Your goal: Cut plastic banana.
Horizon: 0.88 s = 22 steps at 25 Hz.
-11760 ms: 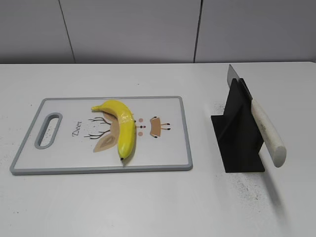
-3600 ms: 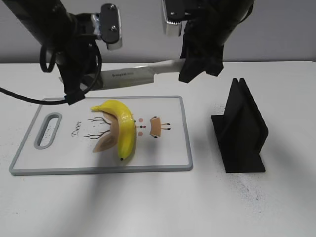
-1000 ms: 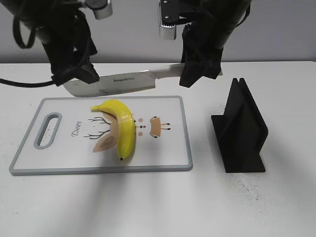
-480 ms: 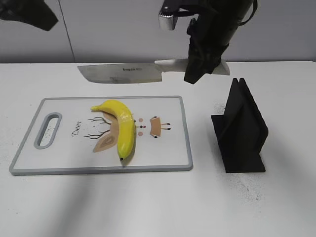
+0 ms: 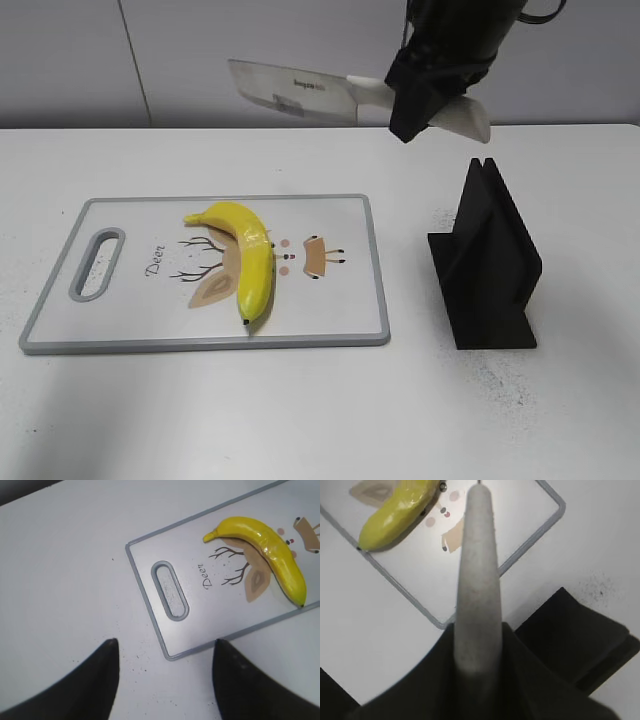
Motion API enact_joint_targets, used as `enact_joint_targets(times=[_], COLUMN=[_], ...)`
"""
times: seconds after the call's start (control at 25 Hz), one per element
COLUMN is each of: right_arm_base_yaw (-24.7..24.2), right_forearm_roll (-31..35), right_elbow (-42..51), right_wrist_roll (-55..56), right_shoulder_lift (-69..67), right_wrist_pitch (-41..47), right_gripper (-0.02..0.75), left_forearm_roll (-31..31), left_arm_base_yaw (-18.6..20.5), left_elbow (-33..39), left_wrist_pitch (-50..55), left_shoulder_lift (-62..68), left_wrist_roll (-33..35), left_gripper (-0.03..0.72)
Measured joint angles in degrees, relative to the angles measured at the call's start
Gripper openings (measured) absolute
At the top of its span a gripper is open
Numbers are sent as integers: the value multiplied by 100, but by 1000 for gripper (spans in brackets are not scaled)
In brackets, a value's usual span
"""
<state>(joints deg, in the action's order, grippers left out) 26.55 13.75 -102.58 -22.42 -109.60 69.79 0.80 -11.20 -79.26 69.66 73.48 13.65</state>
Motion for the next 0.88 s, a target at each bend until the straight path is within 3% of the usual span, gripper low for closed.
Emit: enact_joint_targets(times=[0.24,0.48,0.88], right_arm_base_yaw=[0,0,0], right_forearm_roll=[-30,-50,-62], right_elbow=[342,1667,3637], right_wrist_roll=[1346,2152,3109], right_shoulder_lift=[414,1438,2836], right_wrist_pitch=[0,-540,-1619], right_gripper=[160,160,160], left_forearm_roll=[-6,-6,-6], left_arm_base_yaw=[0,0,0], left_elbow=[1265,2496,3810], left_wrist_pitch=[6,7,-28], left_shoulder_lift=[-1072,-2702,-5588], left_wrist_roll=[-204,-217,-239], left_gripper=[559,553,504])
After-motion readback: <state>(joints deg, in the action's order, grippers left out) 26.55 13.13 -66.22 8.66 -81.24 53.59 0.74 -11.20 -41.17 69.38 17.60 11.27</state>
